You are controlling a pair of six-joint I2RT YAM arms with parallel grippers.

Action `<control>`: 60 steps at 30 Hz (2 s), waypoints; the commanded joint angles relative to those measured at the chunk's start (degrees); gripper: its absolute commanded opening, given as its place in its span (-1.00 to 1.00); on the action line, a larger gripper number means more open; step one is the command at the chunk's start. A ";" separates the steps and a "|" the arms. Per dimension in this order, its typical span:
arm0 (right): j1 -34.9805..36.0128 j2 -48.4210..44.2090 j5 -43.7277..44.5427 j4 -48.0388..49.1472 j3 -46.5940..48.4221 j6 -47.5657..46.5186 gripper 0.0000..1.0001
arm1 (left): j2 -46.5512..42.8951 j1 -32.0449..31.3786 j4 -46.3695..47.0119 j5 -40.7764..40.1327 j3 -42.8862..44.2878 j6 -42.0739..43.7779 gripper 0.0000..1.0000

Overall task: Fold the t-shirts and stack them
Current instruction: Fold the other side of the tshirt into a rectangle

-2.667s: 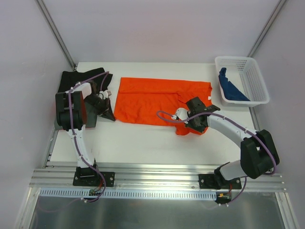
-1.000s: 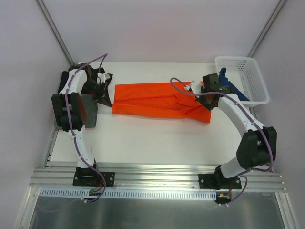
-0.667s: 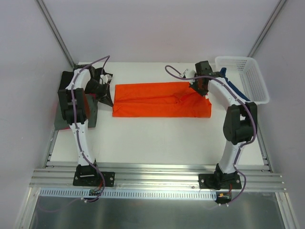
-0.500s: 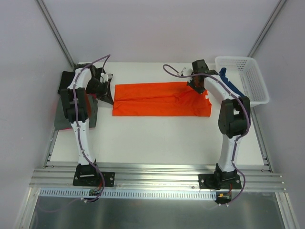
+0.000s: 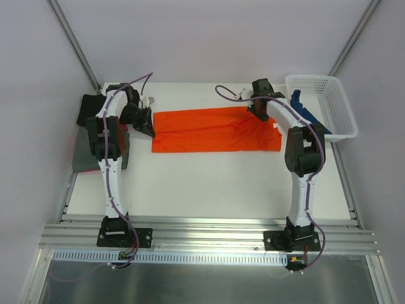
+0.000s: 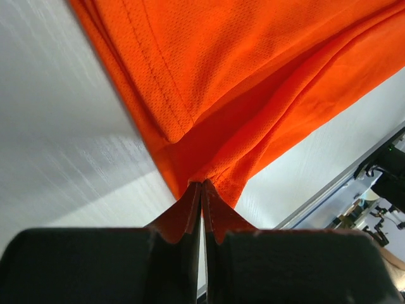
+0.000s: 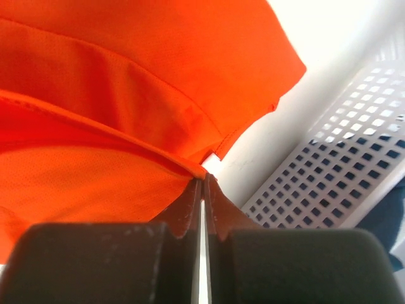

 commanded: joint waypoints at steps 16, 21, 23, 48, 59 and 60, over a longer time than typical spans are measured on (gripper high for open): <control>-0.59 2.73 5.22 5.62 6.62 -0.47 -0.99 | -4.08 0.08 1.08 -2.32 2.24 0.21 -1.00; -0.68 1.85 5.84 6.15 6.62 -0.38 -0.99 | -5.48 0.43 1.00 -2.06 1.54 0.82 -1.00; -0.59 1.33 6.02 6.32 6.71 0.06 -0.99 | -6.36 0.52 0.91 -1.79 1.28 0.91 -1.00; 0.11 1.90 3.73 2.73 11.96 -0.55 -0.99 | -8.32 0.34 0.47 0.41 -0.84 0.73 -1.00; 2.57 9.25 9.09 3.69 17.70 4.54 0.59 | -3.99 0.08 2.75 -8.46 1.98 -2.60 0.64; 2.66 8.36 9.18 3.51 17.08 5.59 0.61 | -4.60 0.08 2.84 -9.08 1.98 -2.69 0.67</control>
